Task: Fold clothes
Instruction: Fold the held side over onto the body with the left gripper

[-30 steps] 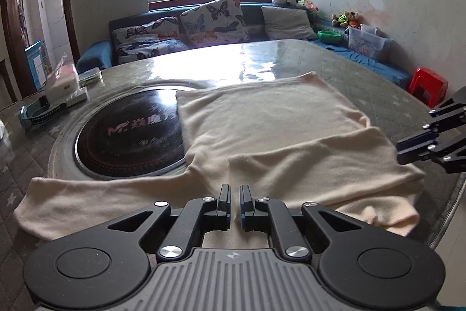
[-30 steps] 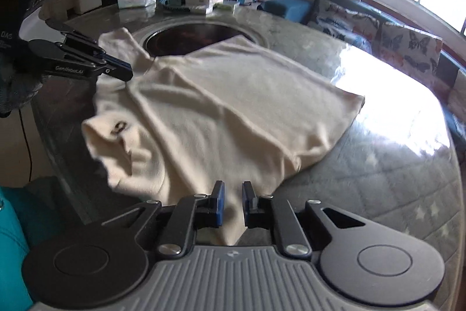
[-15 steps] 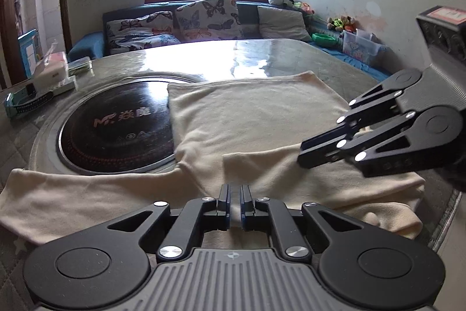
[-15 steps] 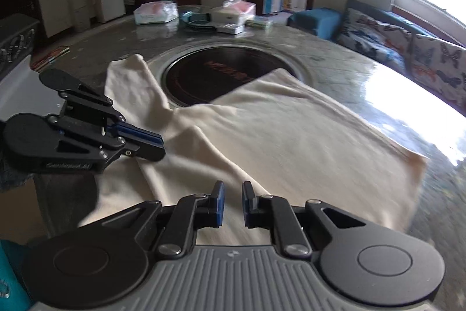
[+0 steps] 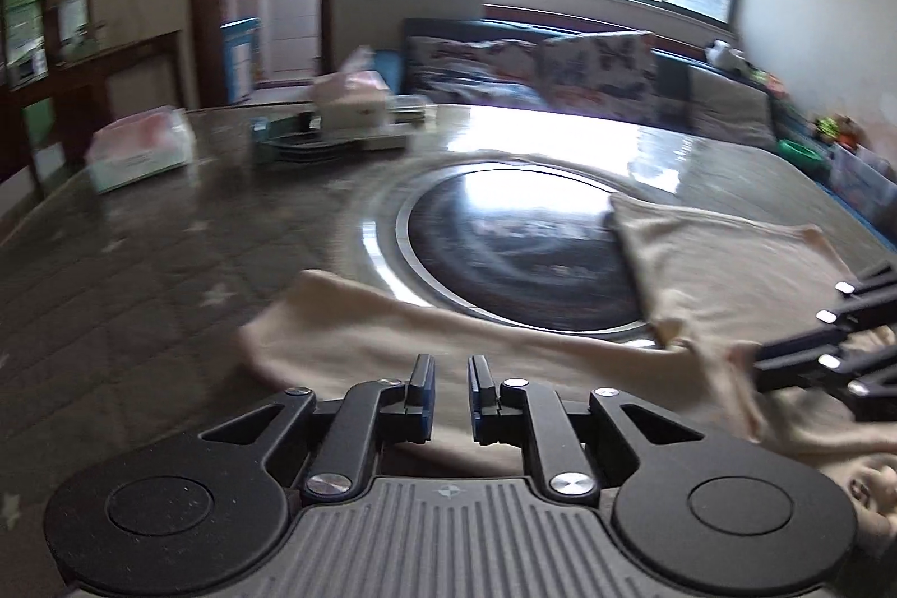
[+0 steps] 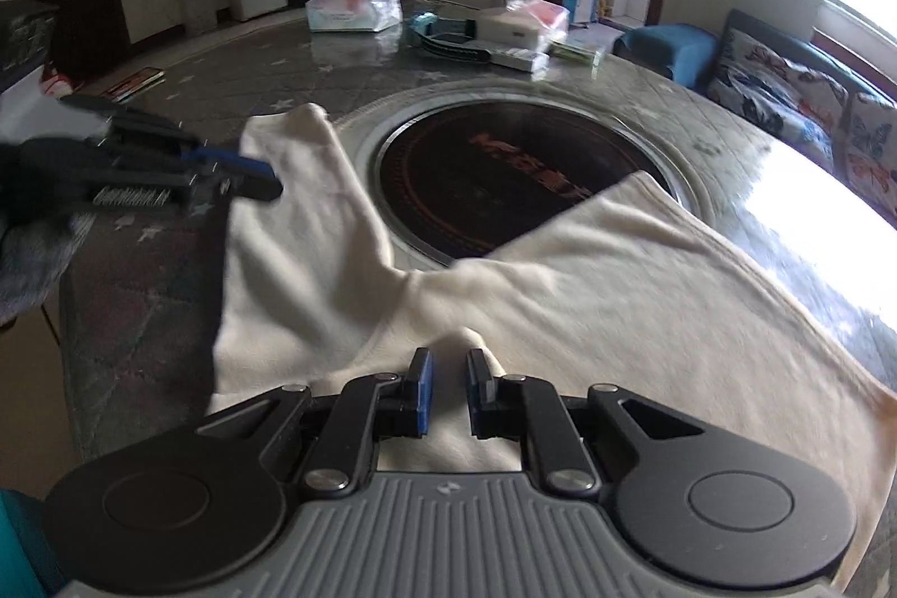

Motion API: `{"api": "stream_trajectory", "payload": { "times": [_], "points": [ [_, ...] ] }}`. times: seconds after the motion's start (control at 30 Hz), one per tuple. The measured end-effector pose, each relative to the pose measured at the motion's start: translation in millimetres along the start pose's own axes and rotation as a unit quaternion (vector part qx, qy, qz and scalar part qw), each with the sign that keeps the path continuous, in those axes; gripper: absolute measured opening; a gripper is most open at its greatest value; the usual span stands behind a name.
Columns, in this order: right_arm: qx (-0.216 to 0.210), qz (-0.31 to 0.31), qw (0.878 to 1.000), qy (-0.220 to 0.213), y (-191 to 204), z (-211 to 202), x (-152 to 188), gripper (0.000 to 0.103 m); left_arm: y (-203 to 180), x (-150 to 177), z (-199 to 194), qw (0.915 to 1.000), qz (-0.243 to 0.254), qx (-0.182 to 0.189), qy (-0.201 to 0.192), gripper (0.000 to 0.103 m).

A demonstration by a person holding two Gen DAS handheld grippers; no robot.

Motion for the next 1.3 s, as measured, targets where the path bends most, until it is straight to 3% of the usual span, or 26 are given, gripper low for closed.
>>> {"api": "stream_trajectory", "payload": {
  "times": [0.07, 0.33, 0.5, 0.67, 0.7, 0.8, 0.9, 1.0, 1.17, 1.3],
  "points": [
    [-0.006, -0.01, 1.0, 0.002, 7, -4, 0, 0.011, 15, -1, -1, 0.9996, -0.011, -0.023, -0.006, 0.03],
    [-0.013, -0.029, 0.999, 0.011, 24, -2, 6, 0.012, 63, -3, 8, 0.9922, -0.072, -0.102, 0.0, 0.037],
    [-0.006, -0.034, 0.999, 0.002, 23, -14, 5, 0.013, 75, -3, 21, 0.9878, -0.101, -0.117, 0.013, 0.037],
    [0.011, -0.033, 0.999, -0.008, 17, -29, 8, 0.013, 77, -3, 29, 0.9851, -0.128, -0.114, 0.02, 0.032],
    [0.014, -0.031, 0.999, -0.01, 16, -32, 8, 0.014, 77, -3, 30, 0.9848, -0.131, -0.112, 0.019, 0.017],
    [0.027, -0.023, 0.999, -0.017, 8, -46, 14, 0.014, 76, -6, 27, 0.9831, -0.149, -0.105, 0.012, 0.006],
    [0.041, -0.013, 0.999, -0.025, 1, -60, 20, 0.014, 62, -20, 13, 0.9859, -0.139, -0.091, -0.013, 0.005],
    [0.057, 0.005, 0.998, -0.033, -10, -71, 28, 0.014, 31, -40, -7, 0.9911, -0.115, -0.054, -0.042, 0.005],
    [0.09, 0.048, 0.994, -0.046, -32, -91, 47, 0.014, -45, -64, -42, 0.9947, -0.056, 0.039, -0.077, 0.005],
    [0.114, 0.079, 0.989, -0.055, -50, -110, 65, 0.014, -117, -65, -60, 0.9893, -0.004, 0.12, -0.083, 0.005]
  ]
}}
Point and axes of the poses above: each gripper's, at about its wrist camera, not at the fingertips, and z roughly the way its jaws point, y to its left, x to its underside, the point moved 7 cm from there along z, roughly the way its jaws point, and after that the axes turned 3 degrees about -y, right-handed, at the moved point
